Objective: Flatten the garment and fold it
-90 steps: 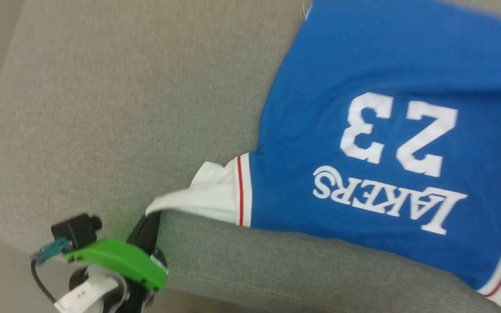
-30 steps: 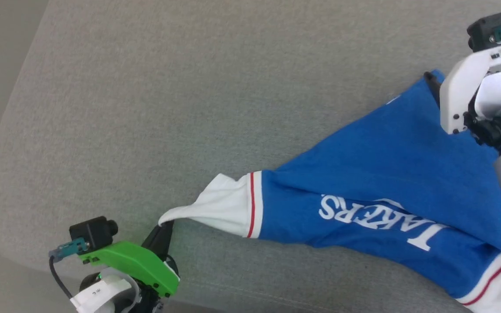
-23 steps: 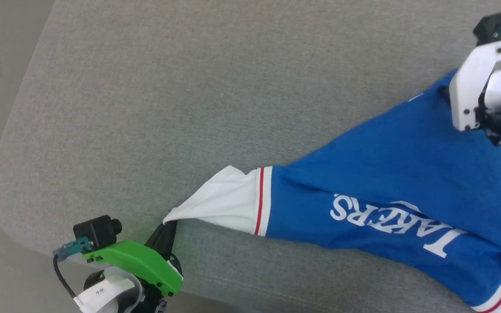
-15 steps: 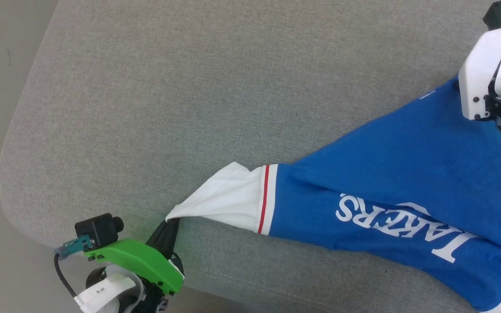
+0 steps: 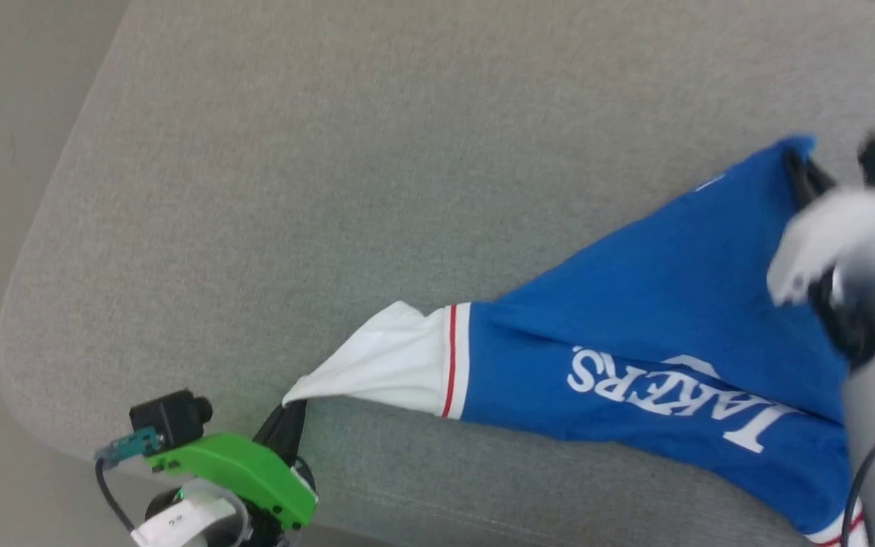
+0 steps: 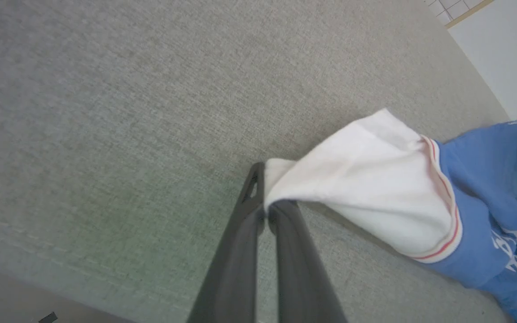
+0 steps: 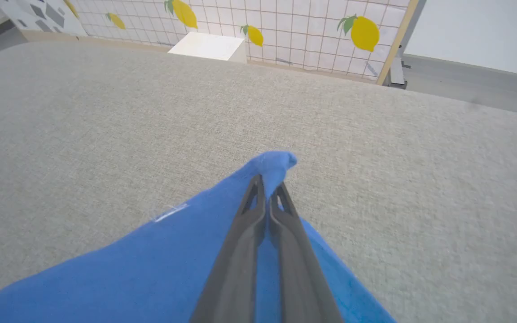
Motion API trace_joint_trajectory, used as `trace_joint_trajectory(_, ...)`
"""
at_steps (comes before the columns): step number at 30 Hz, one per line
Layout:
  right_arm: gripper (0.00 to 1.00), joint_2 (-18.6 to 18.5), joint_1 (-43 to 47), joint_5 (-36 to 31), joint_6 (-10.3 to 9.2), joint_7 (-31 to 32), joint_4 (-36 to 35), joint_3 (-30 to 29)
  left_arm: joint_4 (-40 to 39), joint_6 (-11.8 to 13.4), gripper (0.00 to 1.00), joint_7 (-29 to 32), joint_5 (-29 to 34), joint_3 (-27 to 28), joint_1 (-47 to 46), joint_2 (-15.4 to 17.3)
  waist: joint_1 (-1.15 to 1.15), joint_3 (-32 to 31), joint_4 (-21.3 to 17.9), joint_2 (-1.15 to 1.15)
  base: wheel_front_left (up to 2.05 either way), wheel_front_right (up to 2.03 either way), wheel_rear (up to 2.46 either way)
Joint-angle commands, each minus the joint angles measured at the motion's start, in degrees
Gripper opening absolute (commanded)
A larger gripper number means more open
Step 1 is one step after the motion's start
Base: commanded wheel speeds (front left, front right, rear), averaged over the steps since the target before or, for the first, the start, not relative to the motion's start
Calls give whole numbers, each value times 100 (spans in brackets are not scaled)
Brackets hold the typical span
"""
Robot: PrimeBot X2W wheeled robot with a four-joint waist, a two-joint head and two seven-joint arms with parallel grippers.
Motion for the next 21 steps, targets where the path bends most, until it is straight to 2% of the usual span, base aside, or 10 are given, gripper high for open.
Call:
trace_joint_trajectory(1, 0, 137, 355, -42, -9, -365, -163, -173, -3, 49, 0, -26, -68, 50, 116, 61, -1, -398, -277, 0, 0, 0, 0)
trace_joint_trajectory(4, 0, 459, 1046, -111, -9, -975, -564, -523, -46, 94, 0, -3, -71, 76, 268, 124, -1, -661, -467, 0, 0, 0, 0)
trace_joint_trajectory(8, 0, 751, 1932, -119, -9, -1278, -1121, -887, -145, 164, 0, 30, -74, 98, 429, 179, -1, -970, -659, 0, 0, 0, 0)
trace_joint_trajectory(15, 0, 893, 3067, 97, -9, -1062, -1981, -1032, -317, 249, 0, 18, 1, 118, 628, 289, -1, -1347, -944, 0, 0, 0, 0)
trace_joint_trajectory(21, 0, 885, 3283, 83, -9, -401, -2583, -613, -588, 262, 0, -17, -44, 255, 414, 350, -1, -1442, -1144, 0, 0, 0, 0)
